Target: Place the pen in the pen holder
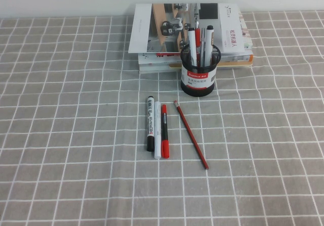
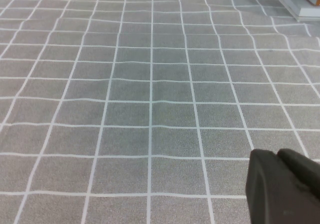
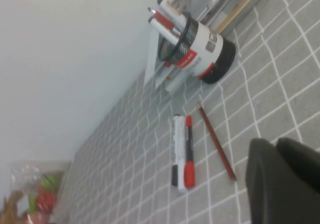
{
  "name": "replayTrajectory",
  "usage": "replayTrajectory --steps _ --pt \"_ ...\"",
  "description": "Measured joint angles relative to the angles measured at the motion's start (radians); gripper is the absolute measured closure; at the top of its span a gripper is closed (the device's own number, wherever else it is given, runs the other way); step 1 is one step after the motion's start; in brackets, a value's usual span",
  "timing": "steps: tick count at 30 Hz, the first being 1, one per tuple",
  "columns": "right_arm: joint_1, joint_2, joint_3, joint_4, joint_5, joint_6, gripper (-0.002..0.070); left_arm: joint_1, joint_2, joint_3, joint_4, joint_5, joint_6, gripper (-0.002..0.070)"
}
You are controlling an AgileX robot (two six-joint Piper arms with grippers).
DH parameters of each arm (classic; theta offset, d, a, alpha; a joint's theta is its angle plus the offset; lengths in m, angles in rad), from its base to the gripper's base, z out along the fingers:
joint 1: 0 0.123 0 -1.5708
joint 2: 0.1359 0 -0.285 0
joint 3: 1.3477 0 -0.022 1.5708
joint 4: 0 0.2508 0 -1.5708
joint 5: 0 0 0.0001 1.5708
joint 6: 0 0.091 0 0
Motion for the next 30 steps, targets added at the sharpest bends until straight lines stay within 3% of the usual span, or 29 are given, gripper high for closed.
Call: replayTrajectory --steps 9,13,21,30 --pt "0.000 0.000 -0.009 -0.008 0.085 -0.124 0.0689 0.000 0.000 0.000 0.000 0.000 0.000 0.0678" --pt "0.000 0.081 -0.133 -0.103 0.173 -0.109 0.0688 0.000 0.000 0.000 0.000 0.000 0.000 0.0678" --pt "0.000 0.541 -0.556 -0.540 0.523 -0.033 0.0689 0.000 0.000 0.000 0.000 0.000 0.000 0.0678" --pt "0.047 1.077 -0.969 -0.850 0.777 -0.009 0.0688 0.000 0.000 0.000 0.000 0.000 0.000 0.0678"
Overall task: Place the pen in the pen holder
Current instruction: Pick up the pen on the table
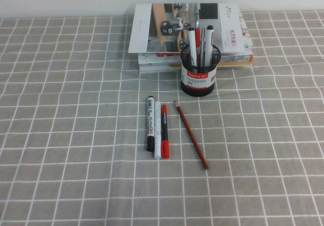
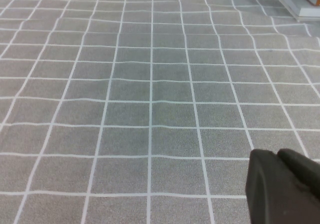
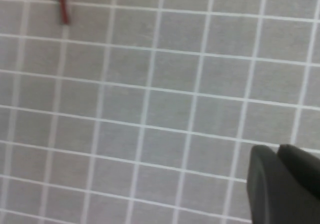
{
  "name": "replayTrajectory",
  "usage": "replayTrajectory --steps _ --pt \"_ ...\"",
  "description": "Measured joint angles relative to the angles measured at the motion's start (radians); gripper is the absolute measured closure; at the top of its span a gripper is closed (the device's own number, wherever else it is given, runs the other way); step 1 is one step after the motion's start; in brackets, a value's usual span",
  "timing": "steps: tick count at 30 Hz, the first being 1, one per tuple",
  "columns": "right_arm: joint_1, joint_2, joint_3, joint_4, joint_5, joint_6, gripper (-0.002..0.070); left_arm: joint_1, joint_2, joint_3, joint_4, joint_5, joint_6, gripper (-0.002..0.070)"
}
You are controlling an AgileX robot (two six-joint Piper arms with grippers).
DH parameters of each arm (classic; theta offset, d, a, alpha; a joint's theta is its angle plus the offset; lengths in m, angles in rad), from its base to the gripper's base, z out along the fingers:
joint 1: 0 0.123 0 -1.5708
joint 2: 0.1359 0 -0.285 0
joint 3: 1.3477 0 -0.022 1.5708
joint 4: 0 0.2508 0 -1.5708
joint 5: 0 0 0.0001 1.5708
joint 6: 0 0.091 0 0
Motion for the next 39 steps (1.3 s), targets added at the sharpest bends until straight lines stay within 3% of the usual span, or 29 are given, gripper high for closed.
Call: replayTrajectory --steps 8,13,21,31,39 --pt "0.228 0.392 -0.337 -0.295 0.059 0.120 0.0689 0.000 0.000 0.000 0.000 0.000 0.000 0.0678" --pt "0.311 0.566 -0.519 -0.251 0.059 0.125 0.0688 0.000 0.000 0.000 0.000 0.000 0.000 0.0678" --pt "0.321 0.724 -0.658 -0.153 0.059 0.065 0.0689 0.000 0.000 0.000 0.000 0.000 0.000 0.0678" --pt "0.505 0.919 -0.814 -0.317 0.059 0.036 0.0688 0.000 0.000 0.000 0.000 0.000 0.000 0.0678" --pt "0.600 1.127 -0.996 -0.312 0.059 0.036 0.0668 0.000 0.000 0.000 0.000 0.000 0.000 0.0678"
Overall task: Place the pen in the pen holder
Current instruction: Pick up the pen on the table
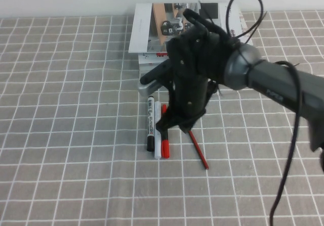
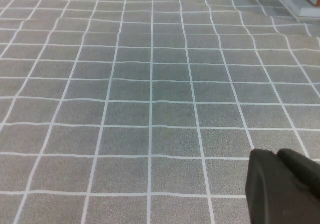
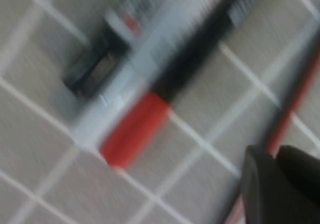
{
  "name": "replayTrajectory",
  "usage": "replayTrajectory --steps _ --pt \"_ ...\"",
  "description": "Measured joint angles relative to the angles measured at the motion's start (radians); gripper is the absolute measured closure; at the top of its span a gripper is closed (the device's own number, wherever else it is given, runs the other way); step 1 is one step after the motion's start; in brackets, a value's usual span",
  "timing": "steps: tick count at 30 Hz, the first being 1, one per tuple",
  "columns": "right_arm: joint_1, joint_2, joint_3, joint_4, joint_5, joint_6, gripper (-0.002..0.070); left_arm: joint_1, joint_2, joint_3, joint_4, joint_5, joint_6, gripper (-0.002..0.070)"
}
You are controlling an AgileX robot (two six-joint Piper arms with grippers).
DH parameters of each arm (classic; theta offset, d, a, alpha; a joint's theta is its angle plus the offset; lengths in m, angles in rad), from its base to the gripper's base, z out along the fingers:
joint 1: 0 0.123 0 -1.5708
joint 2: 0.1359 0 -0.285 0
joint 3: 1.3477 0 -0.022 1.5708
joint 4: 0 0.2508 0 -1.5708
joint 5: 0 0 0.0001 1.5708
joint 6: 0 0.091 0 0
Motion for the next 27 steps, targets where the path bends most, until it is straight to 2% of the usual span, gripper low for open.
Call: replayTrajectory --steps 2,7,10,15,27 --pt "0.002 0.029 -0.048 0.015 0.000 -0.002 0.0631 0.000 0.000 0.000 0.000 0.000 0.000 0.0678" --pt "0.002 0.067 -0.133 0.019 0.000 -0.003 0.0486 0.000 0.000 0.000 0.000 0.000 0.000 0.0678" --pt "0.002 0.071 -0.141 -0.001 0.000 -0.003 0.0437 0.000 0.000 0.000 0.000 0.000 0.000 0.0678" --pt "-0.012 0.083 -0.142 -0.017 0.000 0.026 0.0416 0.000 0.000 0.000 0.000 0.000 0.000 0.0678" --pt "-0.060 0.136 -0.144 0.005 0.000 0.060 0.0423 0.000 0.000 0.000 0.000 0.000 0.000 0.0678"
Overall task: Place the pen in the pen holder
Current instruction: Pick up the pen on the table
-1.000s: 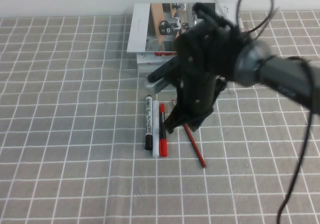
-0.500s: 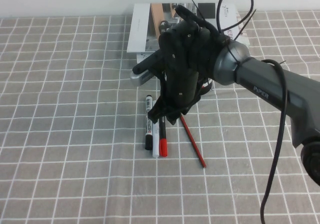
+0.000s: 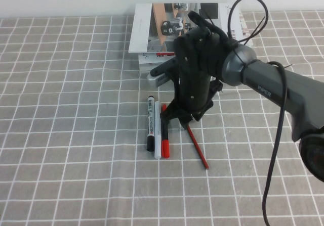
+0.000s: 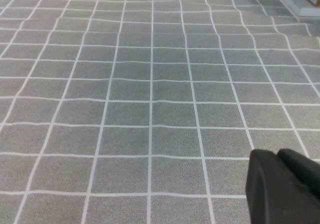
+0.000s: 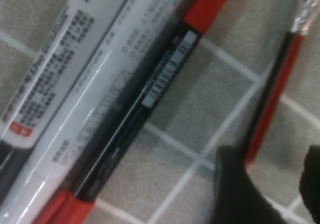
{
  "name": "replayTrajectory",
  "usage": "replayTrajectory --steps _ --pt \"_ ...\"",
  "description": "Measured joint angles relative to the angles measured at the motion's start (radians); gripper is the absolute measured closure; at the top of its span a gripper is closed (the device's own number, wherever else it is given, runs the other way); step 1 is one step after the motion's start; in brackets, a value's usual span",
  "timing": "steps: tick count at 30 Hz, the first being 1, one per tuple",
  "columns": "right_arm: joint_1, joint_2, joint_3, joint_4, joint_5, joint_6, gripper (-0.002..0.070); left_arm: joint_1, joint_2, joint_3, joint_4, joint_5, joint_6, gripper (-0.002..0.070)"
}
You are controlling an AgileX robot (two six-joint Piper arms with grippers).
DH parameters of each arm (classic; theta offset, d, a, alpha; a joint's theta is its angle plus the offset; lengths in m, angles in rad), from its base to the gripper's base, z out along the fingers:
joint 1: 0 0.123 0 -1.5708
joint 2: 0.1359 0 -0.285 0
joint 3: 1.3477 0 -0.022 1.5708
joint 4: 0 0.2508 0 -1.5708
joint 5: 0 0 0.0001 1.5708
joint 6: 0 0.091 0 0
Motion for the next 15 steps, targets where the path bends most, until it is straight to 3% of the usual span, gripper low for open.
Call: replayTrajectory --steps 5,13,15 --pt "-0.001 0.018 -0.004 0.021 0.000 0.004 0.0469 0.000 0.000 0.000 0.000 0.000 0.000 0.0678" --pt "-0.001 0.020 -0.008 0.056 0.000 0.005 0.0648 0.000 0.000 0.000 0.000 0.000 0.000 0.0678" --pt "-0.001 0.024 -0.020 0.064 0.002 0.005 0.0661 0.000 0.000 0.000 0.000 0.000 0.000 0.0678"
